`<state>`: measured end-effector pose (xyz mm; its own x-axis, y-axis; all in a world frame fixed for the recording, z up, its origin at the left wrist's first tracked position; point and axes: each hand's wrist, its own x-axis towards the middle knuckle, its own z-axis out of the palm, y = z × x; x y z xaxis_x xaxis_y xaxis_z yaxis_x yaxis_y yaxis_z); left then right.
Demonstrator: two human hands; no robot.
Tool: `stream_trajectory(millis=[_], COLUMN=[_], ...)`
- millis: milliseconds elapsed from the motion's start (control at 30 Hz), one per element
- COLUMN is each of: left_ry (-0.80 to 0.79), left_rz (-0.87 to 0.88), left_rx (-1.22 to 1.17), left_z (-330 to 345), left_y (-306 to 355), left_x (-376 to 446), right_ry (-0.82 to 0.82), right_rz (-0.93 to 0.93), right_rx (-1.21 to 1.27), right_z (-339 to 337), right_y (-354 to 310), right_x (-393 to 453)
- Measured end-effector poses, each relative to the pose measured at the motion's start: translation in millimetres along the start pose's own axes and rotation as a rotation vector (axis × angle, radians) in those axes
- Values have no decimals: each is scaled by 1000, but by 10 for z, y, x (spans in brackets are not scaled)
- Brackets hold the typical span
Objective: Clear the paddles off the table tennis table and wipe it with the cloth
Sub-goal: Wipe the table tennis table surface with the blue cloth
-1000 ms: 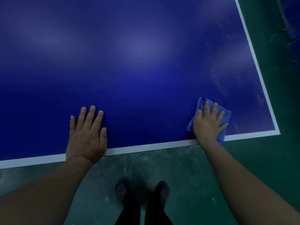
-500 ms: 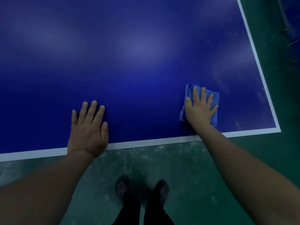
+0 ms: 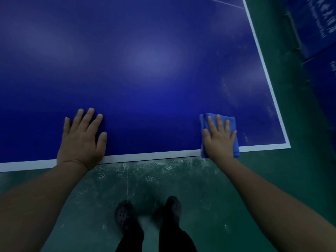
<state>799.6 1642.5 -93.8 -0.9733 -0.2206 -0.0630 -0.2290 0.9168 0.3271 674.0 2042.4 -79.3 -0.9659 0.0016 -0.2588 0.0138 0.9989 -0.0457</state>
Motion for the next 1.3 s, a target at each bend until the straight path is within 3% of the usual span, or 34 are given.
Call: stream_trajectory(millis=[133, 200, 367, 500, 600, 733, 800, 867, 933, 1033, 1100, 1233, 1300], left_ry=[-32, -53, 70, 75, 32, -6, -22, -12, -12, -3, -11, -2, 2], left_rz=[-7, -28, -255, -157, -69, -20, -12, 10, 10, -7, -12, -18, -22], left_rx=[1, 5, 43, -59, -87, -36, 45, 112, 146, 169, 179, 180, 178], left_z=[-34, -44, 33, 298, 568, 899, 1002, 1057, 1073, 1107, 1119, 1126, 1118], left_y=[-4, 6, 608, 1823, 2622, 3158, 3189, 3158, 3132, 3168, 3168, 3171, 3170], left_x=[-7, -3, -67, -14, 96, 173, 151, 135, 137, 150, 159, 173, 168], right_ry=[38, 55, 30, -24, 32, 40, 55, 99, 115, 65, 21, 23, 44], right_rz=[270, 294, -247, -510, -347, 82, 264, 335, 160, -477, -627, -192, -66], right_rx=[121, 126, 66, 66, 16, 42, 122, 120, 90, -25, -56, -39, 6], right_z=[-47, -19, 98, 42, -70, -378, -453, -386, -266, -58, -146, -520, -583], right_y=[-3, -276, -950, -479, 573, 2103, 2414, 2296, 1915, 1613, 1842, 2393, 2454], right_x=[267, 283, -10, 82, 423, 984, 1112, 1091, 865, 366, 565, 1552, 1678])
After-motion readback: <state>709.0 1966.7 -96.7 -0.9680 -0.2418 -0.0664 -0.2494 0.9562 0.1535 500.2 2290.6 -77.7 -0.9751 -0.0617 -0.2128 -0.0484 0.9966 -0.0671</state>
